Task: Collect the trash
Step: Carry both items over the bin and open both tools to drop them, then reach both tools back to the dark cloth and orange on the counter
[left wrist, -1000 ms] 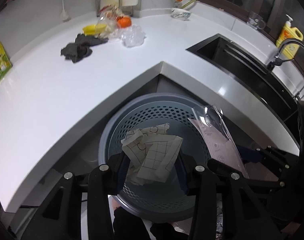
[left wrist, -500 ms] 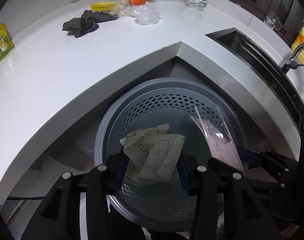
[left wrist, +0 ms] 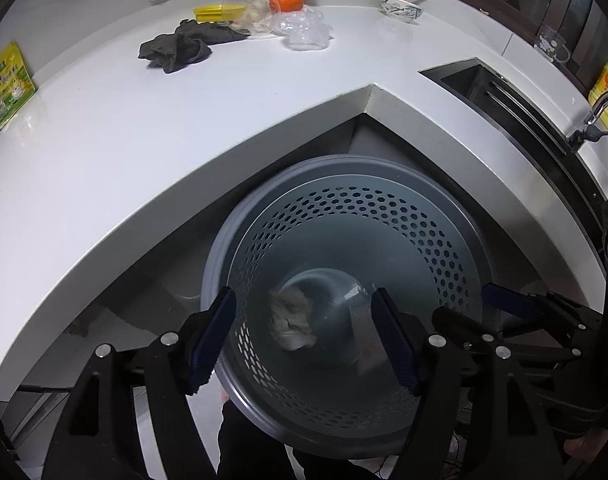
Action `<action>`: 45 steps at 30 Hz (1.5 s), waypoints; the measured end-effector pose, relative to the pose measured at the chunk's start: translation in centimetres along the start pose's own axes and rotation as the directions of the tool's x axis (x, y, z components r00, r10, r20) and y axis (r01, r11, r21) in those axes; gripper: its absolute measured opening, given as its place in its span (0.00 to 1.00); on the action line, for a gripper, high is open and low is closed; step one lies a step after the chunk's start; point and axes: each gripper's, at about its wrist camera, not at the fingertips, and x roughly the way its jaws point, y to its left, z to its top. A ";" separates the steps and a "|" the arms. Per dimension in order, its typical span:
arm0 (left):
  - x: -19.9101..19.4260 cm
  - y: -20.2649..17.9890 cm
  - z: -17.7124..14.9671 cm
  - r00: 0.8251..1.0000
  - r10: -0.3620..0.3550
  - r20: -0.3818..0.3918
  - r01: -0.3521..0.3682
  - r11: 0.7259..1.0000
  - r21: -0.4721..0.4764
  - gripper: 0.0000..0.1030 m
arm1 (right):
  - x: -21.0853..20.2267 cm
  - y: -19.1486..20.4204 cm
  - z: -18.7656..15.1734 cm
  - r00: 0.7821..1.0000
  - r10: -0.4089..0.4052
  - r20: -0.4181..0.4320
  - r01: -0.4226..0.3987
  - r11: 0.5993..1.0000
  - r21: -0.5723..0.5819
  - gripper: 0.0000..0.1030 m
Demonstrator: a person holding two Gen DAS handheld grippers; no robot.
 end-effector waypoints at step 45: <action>-7.9 11.2 15.2 0.954 0.101 0.282 -0.082 0.994 -0.076 0.84 | -7.3 5.4 13.5 0.963 -0.014 0.268 0.015 1.000 -0.002 0.66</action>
